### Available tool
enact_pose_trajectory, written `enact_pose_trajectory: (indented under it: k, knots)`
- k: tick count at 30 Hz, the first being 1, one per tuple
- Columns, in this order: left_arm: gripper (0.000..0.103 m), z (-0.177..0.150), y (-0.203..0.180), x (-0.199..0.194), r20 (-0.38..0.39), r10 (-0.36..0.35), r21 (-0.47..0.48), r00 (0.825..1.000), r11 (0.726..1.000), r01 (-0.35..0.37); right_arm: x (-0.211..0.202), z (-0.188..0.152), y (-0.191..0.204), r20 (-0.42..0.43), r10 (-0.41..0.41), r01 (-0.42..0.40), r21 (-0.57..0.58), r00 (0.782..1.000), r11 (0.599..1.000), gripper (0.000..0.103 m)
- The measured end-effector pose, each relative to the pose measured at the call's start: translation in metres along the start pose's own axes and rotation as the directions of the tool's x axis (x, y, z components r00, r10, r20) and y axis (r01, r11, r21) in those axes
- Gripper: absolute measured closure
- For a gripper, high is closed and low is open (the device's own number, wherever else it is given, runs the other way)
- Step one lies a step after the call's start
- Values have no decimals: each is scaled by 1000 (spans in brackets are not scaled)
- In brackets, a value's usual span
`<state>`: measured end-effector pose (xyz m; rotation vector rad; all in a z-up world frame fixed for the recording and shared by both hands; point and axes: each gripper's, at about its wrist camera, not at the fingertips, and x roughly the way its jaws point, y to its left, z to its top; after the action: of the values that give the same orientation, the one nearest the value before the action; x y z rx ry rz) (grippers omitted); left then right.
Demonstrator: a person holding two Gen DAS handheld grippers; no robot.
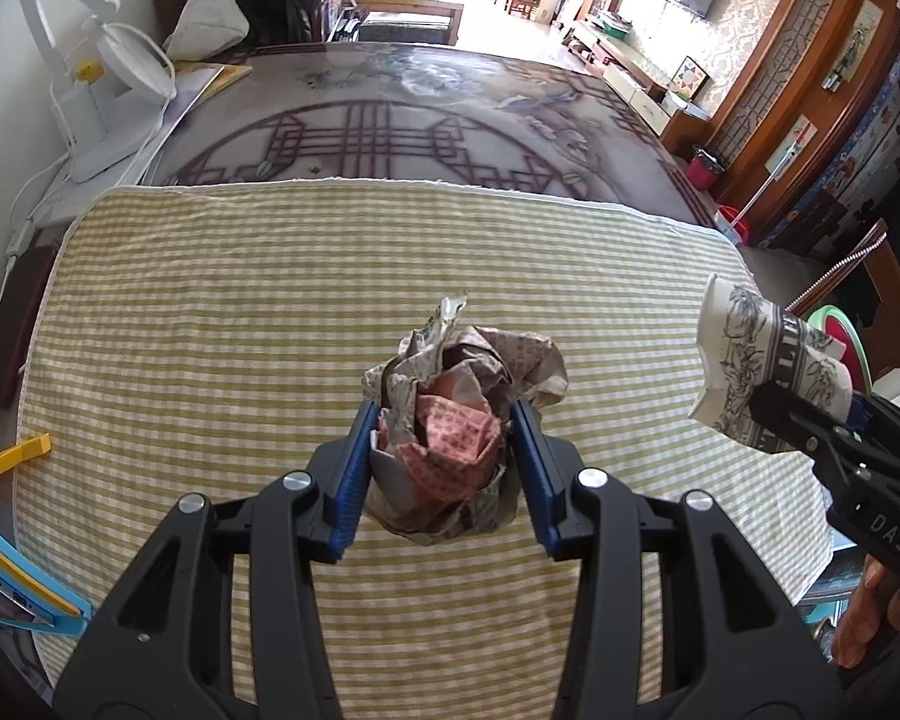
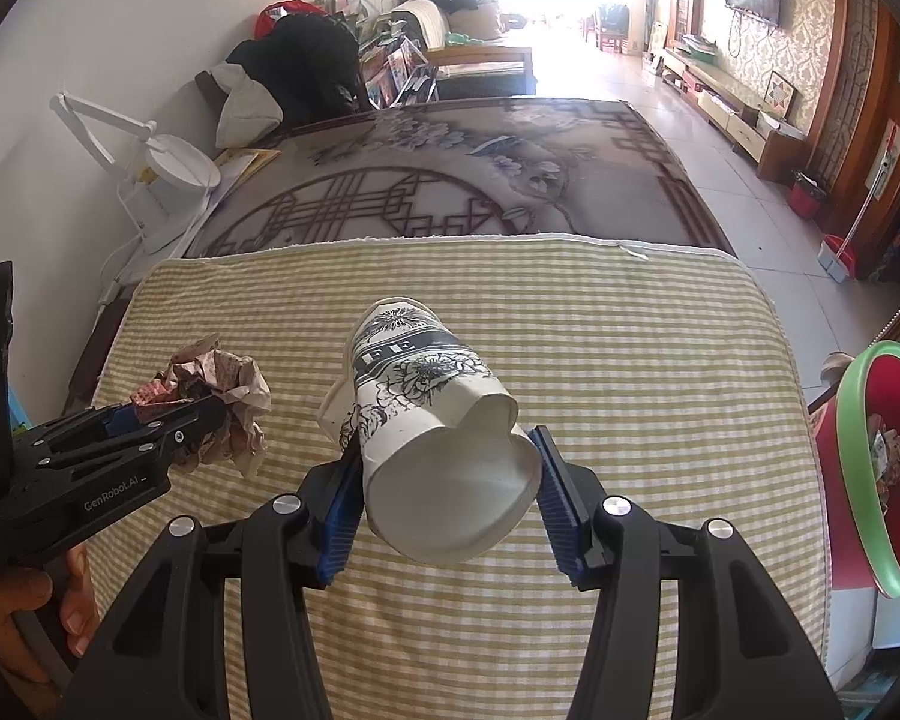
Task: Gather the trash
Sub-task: 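Carry the pink paper and paper cup over the red bucket, then open both tools to drop the paper and cup into the bucket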
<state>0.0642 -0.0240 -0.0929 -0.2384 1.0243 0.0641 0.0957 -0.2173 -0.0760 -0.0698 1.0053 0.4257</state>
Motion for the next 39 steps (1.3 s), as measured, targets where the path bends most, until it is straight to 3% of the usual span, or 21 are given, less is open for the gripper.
enact_pose_trajectory:
  k: [10,19,26,33,37,39]
  knots:
    - [61,-4,-30,-1,-2,0,32,1000,999,0,-13,-12,-29,14,-9,9,44,1000,999,53]
    - [61,-6,-81,-2,4,-7,63,1000,998,7,-30,-25,-73,34,-22,19,68,999,998,53]
    - [61,-5,-155,15,-37,-90,90,995,992,93,-58,-41,-162,53,-110,100,152,993,983,53]
    - [61,-4,-249,30,-52,-159,165,986,972,166,-81,-52,-278,42,-258,238,270,965,933,53]
    - [61,3,-304,38,-55,-207,213,977,953,214,-90,-57,-325,40,-315,289,304,948,908,50]
    - [61,4,-330,39,-60,-228,241,972,942,236,-99,-62,-337,54,-340,305,325,939,895,42]
